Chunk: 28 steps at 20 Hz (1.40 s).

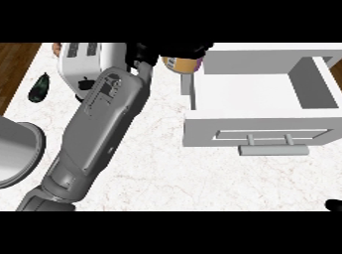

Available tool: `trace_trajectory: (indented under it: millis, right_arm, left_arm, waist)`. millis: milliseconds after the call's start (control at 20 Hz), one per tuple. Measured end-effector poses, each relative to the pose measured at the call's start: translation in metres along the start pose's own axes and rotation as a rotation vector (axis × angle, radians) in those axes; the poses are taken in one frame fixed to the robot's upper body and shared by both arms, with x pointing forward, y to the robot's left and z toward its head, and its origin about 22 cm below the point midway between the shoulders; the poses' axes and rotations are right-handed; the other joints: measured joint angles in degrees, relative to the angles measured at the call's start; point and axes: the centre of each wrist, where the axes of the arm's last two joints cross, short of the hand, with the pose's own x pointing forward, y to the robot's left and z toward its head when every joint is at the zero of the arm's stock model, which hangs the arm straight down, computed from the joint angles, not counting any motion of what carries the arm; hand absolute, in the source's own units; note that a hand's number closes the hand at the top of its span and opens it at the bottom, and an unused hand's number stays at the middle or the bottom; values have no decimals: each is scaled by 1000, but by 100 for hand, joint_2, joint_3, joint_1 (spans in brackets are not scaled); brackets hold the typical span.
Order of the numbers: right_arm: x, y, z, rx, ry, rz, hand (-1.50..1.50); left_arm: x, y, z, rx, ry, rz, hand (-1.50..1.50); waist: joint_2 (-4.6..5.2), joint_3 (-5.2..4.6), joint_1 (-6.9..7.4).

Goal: Pick up the can, place it into the drawer and close the drawer

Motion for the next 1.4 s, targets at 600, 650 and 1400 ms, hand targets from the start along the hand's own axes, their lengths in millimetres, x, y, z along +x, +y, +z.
trace_trajectory:
  millis: [600,650,1400]
  right_arm:
    - [7,4,-8,7,-20,-4,-150]
    - [7,5,-10,8,-21,-7,-150]
    - [18,10,-23,52,-41,-13,-150]
  left_arm:
    - [54,-47,-33,-9,23,-64,150]
    - [58,-52,-34,-15,25,-68,150]
    - [67,-78,-46,78,48,-162,-150]
  waist:
    - [49,3,-144]
    - [50,3,-149]
    - [121,14,-432]
